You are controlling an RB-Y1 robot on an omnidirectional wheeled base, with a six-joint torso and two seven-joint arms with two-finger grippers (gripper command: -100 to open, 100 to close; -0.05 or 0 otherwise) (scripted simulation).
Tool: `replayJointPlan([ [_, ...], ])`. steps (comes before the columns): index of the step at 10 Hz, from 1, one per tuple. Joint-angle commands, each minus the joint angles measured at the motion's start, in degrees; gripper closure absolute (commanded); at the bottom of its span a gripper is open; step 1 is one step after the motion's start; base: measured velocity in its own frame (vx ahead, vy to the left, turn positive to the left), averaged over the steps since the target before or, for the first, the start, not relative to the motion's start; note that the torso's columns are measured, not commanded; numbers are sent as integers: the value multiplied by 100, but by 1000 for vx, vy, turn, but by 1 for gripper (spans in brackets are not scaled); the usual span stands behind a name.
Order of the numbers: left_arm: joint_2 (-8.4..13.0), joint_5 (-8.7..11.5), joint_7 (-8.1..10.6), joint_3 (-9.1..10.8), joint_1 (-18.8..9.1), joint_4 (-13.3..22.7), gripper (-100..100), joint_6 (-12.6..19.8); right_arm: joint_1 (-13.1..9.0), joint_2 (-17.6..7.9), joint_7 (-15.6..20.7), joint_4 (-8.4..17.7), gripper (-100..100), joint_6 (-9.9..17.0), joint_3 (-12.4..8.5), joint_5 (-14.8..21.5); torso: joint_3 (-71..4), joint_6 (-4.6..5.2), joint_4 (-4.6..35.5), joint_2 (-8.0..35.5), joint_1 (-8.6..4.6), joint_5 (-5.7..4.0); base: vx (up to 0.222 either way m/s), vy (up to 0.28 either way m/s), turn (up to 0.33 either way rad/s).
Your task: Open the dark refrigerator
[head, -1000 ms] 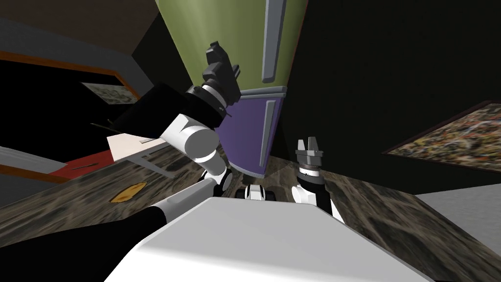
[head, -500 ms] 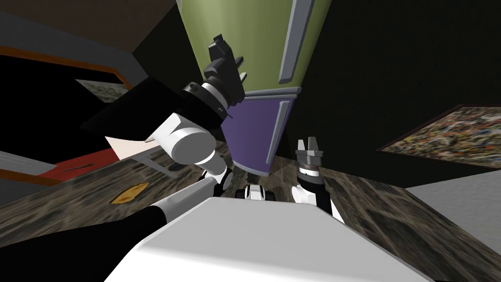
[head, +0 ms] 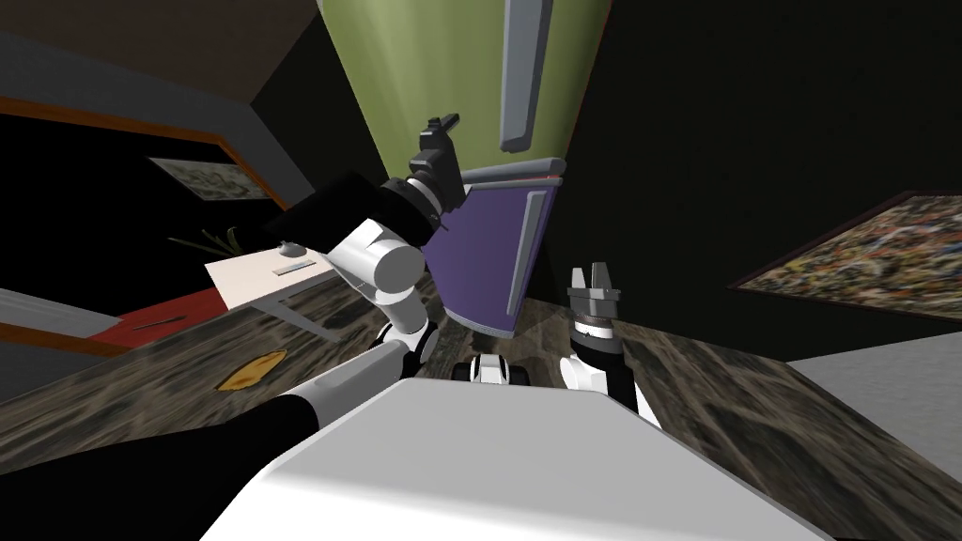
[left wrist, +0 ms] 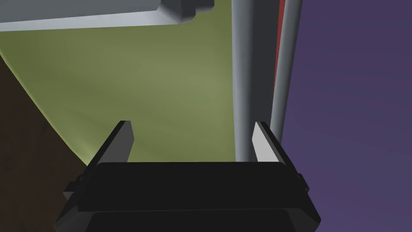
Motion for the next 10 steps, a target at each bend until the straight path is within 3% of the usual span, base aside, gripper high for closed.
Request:
replayJointPlan([
  [1, -59, -168, -87, 2, 168, -75, -100, -248, 0, 0, 0, 0, 0, 0, 0, 0, -1, 0, -1, -2, -3, -1, 37, -194, 25],
  [5, -60, -404, -227, 32, 406, 20, -100, -576, 1, 0, 0, 0, 0, 0, 0, 0, -8, 15, -12, -18, -29, -18, 63, -201, 34],
  [8, -409, -483, -277, 43, 424, -254, -100, -599, 1, 0, 0, 0, 0, 0, 0, 0, 43, 18, 14, 45, -50, -29, 50, -157, 21],
  [9, -333, -492, -260, 81, 446, -182, -100, -597, 0, -1, 0, 0, 0, 0, -1, 0, 65, 17, 28, 76, -39, -27, 23, -29, 8],
  [10, -342, -501, -236, 140, 293, -168, -100, -463, 0, -1, 0, 0, 0, 0, -1, 0, 63, 11, 31, 78, -16, -16, 46, -9, 14],
])
